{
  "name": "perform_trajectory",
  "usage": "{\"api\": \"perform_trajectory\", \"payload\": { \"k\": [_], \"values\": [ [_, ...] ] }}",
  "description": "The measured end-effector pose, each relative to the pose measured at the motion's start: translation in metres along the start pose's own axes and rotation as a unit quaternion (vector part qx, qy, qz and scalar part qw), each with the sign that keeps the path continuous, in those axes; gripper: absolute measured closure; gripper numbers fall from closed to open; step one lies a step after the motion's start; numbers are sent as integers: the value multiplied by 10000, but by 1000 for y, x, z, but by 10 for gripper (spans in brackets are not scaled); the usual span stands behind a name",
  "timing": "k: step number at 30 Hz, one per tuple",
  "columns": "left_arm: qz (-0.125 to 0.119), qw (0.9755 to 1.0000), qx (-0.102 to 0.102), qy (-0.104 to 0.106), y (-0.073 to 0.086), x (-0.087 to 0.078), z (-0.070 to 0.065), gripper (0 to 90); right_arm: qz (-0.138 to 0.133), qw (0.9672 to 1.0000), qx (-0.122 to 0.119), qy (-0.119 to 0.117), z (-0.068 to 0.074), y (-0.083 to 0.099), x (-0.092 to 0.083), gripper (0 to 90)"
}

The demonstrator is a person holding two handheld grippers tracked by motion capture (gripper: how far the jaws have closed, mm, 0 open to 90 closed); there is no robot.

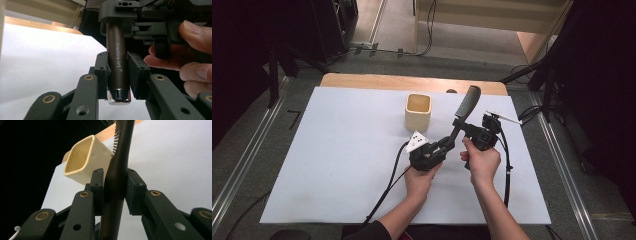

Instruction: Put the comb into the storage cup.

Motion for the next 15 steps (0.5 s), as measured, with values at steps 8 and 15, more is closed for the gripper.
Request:
{"api": "perform_trajectory", "payload": {
  "k": [8, 15],
  "values": [
    [243, 9997, 61, 68, -5, 1, -1, 491, -90, 9999, -117, 55, -2, -1, 0, 700],
    [461, 9989, 1, 111, -14, -4, -2, 438, -147, 9996, -203, 121, -5, -2, -2, 700]
  ]
}}
Point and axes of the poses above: each handheld gripper's, and its own axes: x roughly forward along the jaws, y roughly out of its underside, z roughly to its left, the point moved 2 cm from there along x, roughly forward along the jaws, and after that the axes turned 13 degrees about y, right-handed, at the moved point
